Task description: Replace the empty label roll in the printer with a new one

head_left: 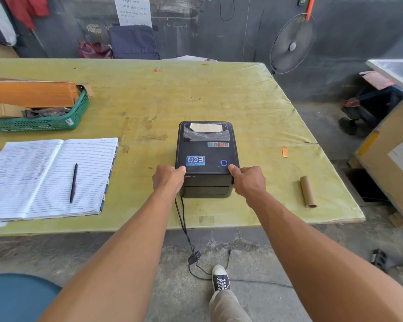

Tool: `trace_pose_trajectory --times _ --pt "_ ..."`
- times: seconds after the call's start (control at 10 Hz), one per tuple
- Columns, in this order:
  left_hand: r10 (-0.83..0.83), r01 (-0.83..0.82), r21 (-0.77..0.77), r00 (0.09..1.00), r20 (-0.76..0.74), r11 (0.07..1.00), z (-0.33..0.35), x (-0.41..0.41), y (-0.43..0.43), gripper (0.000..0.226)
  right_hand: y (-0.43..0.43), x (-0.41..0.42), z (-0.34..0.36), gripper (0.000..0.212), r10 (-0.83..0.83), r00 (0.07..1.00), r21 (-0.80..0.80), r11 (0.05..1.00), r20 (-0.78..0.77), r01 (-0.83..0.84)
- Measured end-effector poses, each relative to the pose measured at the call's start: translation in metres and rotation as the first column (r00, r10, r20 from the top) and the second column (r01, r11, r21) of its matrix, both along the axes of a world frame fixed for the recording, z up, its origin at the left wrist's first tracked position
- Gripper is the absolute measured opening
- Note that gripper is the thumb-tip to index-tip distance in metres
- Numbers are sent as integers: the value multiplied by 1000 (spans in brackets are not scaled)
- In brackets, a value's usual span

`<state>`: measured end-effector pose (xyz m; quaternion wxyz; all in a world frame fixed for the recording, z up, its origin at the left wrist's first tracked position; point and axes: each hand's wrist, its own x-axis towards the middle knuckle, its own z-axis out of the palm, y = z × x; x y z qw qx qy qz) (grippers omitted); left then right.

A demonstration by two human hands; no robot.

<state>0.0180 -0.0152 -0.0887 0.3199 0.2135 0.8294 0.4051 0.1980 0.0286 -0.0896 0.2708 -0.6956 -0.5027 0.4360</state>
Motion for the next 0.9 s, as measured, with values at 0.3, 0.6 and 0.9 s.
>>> trace_pose_trajectory --times 0.3,0.6,0.9 --pt "22 -23 18 999 42 1000 -2 -1 1 41 -2 -2 1 55 -10 1000 -15 1000 -5 10" --pt "-13 12 -23 1000 -20 1000 -5 0 2 42 -4 -1 2 55 2 1000 -24 1000 -1 -2" --pt "-205 205 -5 976 -72 979 -7 9 -30 25 -6 7 -4 48 126 990 -34 992 67 -124"
